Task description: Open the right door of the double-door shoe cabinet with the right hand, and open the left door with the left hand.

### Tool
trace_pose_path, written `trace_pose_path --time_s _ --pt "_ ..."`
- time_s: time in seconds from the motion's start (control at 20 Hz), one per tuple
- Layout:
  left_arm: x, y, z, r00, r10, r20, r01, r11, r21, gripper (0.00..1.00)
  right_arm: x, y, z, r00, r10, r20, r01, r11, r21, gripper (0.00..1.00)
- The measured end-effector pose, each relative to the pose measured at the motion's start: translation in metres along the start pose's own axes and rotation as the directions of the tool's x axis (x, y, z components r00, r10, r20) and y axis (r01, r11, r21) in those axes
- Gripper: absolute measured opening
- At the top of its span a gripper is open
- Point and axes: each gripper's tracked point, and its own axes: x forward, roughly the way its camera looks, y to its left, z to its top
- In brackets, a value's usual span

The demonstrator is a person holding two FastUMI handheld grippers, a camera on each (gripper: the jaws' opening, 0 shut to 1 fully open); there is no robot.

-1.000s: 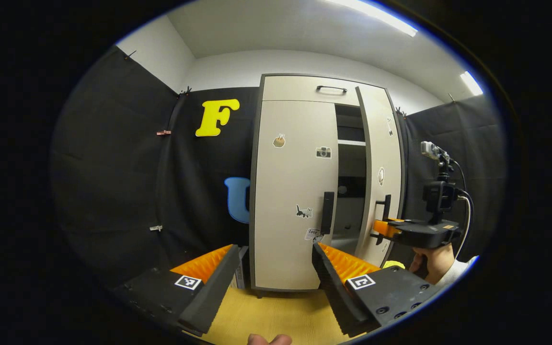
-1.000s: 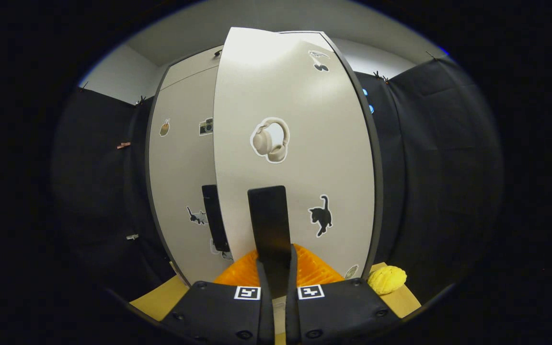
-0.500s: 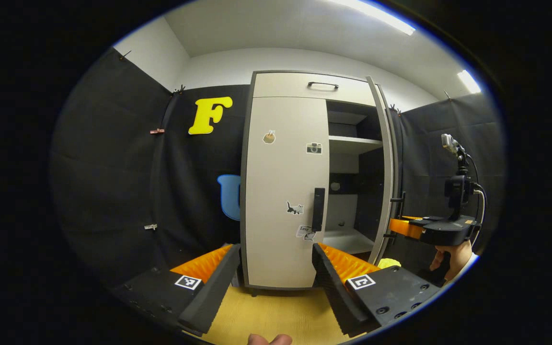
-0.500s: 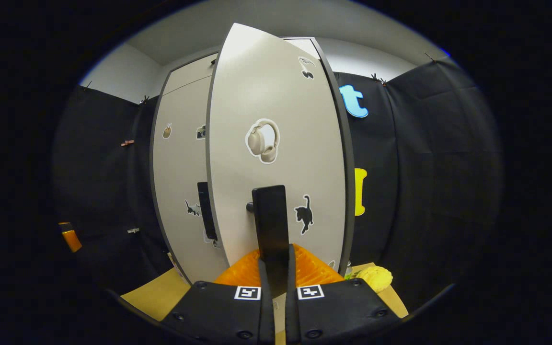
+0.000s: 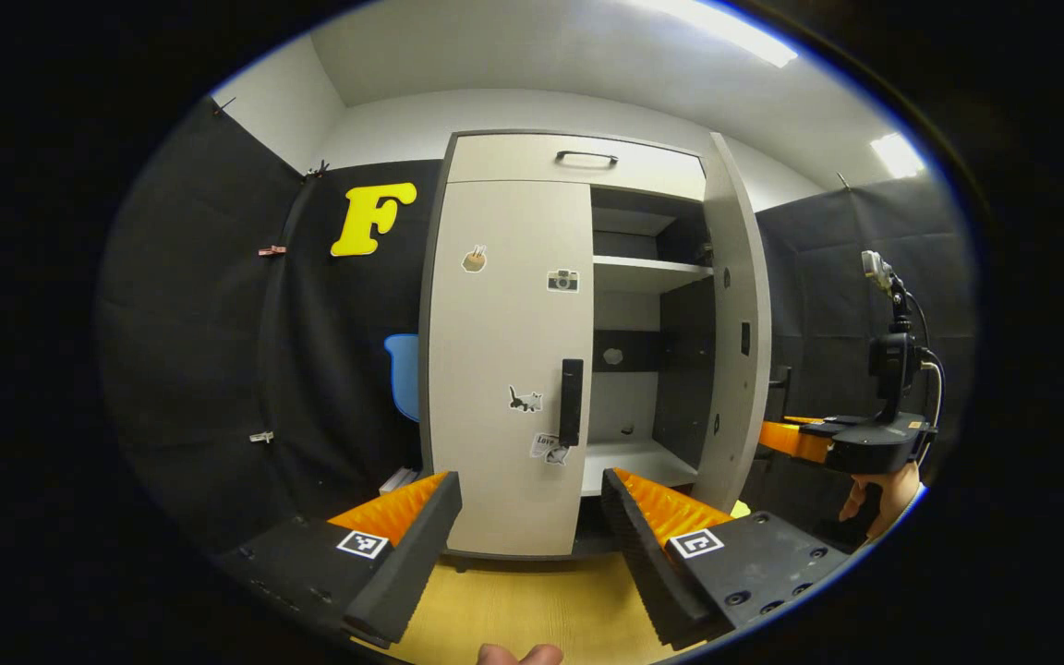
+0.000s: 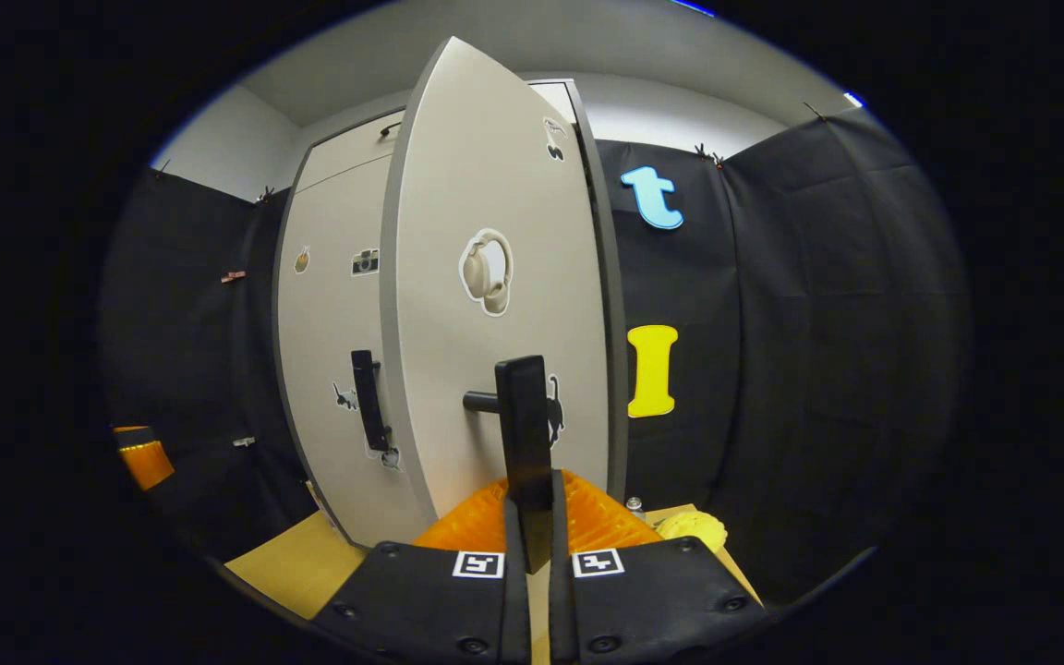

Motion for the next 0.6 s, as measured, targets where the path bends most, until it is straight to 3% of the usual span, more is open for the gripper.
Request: trace_pose_path --time_s 0.35,0.4,0.5,0.6 --pt "0.010 -0.034 0.002 0.999 -0.051 0.000 0.051 0.999 0.011 0.95 -0.005 -0.059 0.017 0.989 -0.140 0.044 0.142 0.988 -0.066 0.11" --pt "0.011 -0.039 0.002 0.998 -0.057 0.000 0.057 0.998 0.013 0.95 -0.004 -0.065 0.016 0.993 -0.118 0.030 0.119 0.992 -0.030 0.05" --pt "0.014 -0.048 0.003 0.998 -0.069 0.000 0.069 0.997 0.020 0.95 -0.010 -0.053 0.015 0.997 -0.074 0.013 0.073 0.995 0.070 0.06" --pt "0.017 -0.054 0.003 0.997 -0.073 -0.002 0.073 0.997 0.032 0.95 -0.008 -0.048 0.016 0.997 -0.074 0.025 0.073 0.996 0.043 0.12"
